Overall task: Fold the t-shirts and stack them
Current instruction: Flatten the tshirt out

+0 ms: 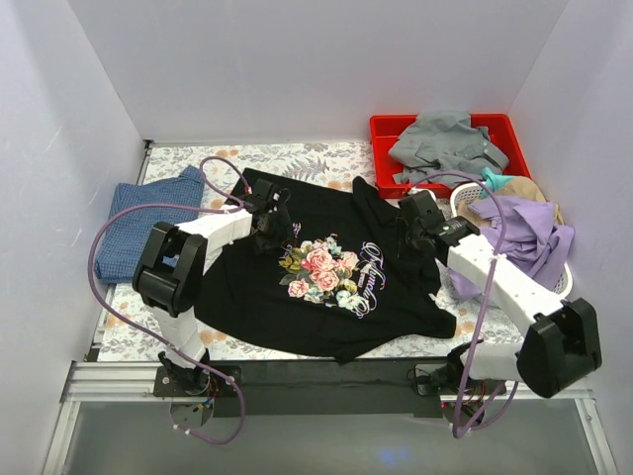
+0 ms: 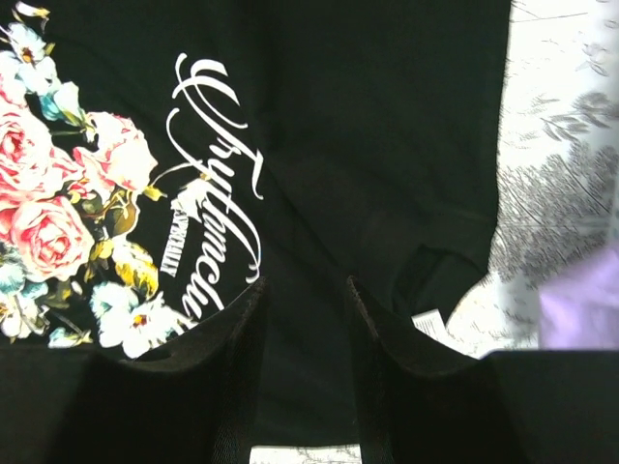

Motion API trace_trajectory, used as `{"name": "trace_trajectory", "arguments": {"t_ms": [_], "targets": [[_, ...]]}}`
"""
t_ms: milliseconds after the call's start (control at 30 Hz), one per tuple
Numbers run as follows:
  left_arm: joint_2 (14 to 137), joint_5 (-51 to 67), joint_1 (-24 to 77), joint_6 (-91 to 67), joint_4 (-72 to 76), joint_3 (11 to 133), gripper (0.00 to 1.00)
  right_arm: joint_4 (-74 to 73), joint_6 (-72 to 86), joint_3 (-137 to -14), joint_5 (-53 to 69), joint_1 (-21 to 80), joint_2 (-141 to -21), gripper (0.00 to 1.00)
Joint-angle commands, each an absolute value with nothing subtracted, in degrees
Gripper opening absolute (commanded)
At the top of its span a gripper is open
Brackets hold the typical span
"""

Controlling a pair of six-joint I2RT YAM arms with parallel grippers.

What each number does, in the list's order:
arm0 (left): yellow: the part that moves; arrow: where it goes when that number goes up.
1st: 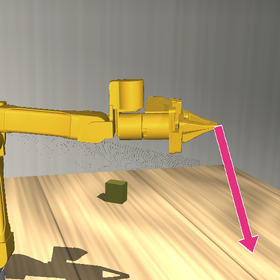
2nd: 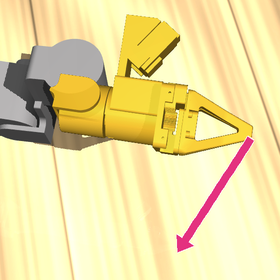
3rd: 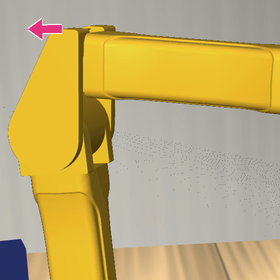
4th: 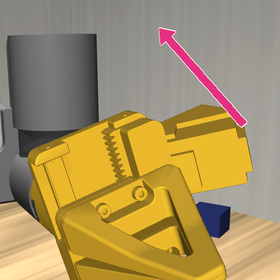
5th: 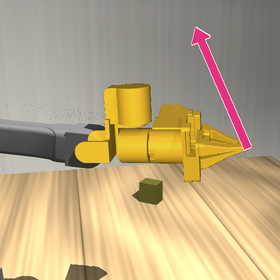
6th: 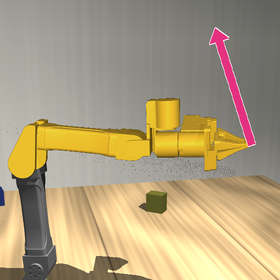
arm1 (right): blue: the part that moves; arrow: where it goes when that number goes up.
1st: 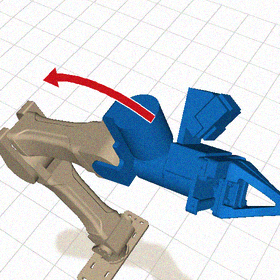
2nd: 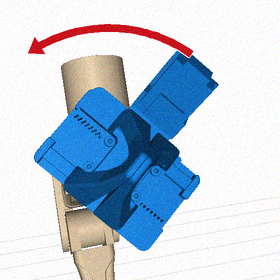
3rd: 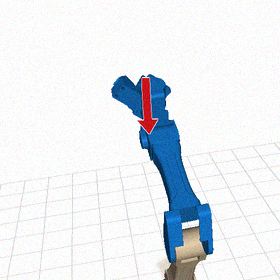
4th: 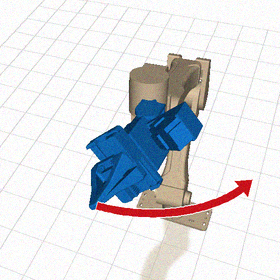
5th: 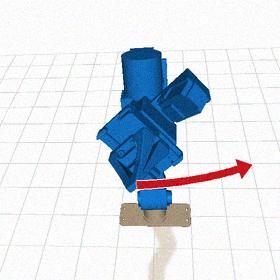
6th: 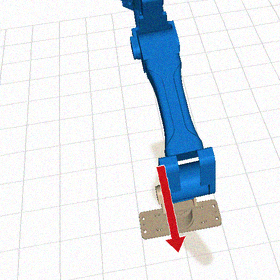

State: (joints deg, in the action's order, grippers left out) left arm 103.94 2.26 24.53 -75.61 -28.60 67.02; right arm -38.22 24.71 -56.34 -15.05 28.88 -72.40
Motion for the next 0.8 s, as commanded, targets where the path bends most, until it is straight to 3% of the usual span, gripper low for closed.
{"name": "trace_trajectory", "arguments": {"t_ms": [0, 233, 400, 767], "targets": [[102.5, -3.5, 24.4, -74.5, -30.5, 67.3, 0.62, -33.6, 22.4, -57.0, -13.3, 28.7, -75.8, 0.44], [99.9, -11.7, 24.5, -81.1, -38.8, 58.3, 0.60, -30.0, 21.3, -55.5, -6.2, 28.7, -84.7, 0.43], [93.1, -8.9, 24.4, -88.3, -41.3, 49.8, 0.59, -26.3, 19.0, -55.5, 4.6, 28.7, -90.2, 0.40], [74.0, -2.4, 25.5, -98.2, -49.1, 37.5, 0.56, -28.6, 13.3, -62.7, 1.8, 28.7, -105.9, 0.38]]}}
